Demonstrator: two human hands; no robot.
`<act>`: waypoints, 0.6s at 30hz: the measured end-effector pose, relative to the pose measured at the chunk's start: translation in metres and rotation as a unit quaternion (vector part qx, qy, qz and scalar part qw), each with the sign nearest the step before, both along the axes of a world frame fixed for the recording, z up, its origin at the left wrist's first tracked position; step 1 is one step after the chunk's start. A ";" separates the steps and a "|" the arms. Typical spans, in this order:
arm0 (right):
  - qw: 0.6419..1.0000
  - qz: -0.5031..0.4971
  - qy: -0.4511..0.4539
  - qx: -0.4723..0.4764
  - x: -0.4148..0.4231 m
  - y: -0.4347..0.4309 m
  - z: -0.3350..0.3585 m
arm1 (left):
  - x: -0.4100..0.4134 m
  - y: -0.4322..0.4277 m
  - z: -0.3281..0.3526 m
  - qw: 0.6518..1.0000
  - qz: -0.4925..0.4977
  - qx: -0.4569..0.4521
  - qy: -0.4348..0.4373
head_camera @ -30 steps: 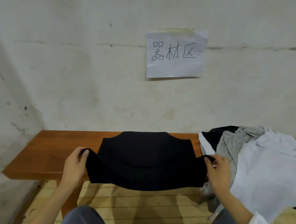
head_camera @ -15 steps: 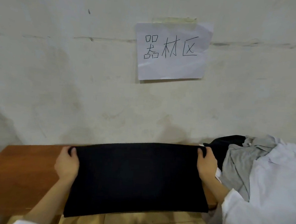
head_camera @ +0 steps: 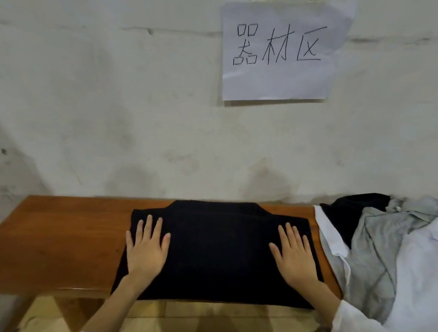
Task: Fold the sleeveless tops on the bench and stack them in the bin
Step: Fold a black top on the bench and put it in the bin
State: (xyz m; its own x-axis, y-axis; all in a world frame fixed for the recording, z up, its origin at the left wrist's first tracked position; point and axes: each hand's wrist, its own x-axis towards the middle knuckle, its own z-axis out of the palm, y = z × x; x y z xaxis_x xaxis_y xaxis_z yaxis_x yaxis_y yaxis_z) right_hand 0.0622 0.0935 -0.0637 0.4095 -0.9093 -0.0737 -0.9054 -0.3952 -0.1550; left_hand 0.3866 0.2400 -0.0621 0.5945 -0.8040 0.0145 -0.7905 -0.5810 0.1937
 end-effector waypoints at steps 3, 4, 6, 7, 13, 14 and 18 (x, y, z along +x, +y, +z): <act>0.998 -0.008 -0.011 0.057 0.004 0.003 0.018 | -0.008 0.008 0.010 0.999 -0.001 -0.012 0.038; 0.997 -0.007 -0.046 0.058 0.006 0.008 0.023 | -0.012 0.013 0.013 0.999 0.001 -0.029 0.044; 0.987 -0.002 -0.157 0.030 0.009 0.028 0.031 | -0.022 0.029 0.019 0.998 0.003 -0.049 0.051; 0.976 -0.002 -0.215 0.021 0.011 0.044 0.035 | -0.025 0.038 0.020 0.997 -0.003 -0.051 0.058; 0.923 -0.077 -0.359 0.110 0.015 0.123 0.033 | -0.048 0.093 0.030 0.971 0.135 -0.183 0.076; 0.912 -0.113 -0.373 0.130 0.014 0.132 0.030 | -0.052 0.100 0.031 0.950 0.205 -0.207 0.111; 0.787 -0.329 -0.483 0.198 0.011 0.151 0.020 | -0.058 0.112 0.034 0.802 0.399 -0.266 0.356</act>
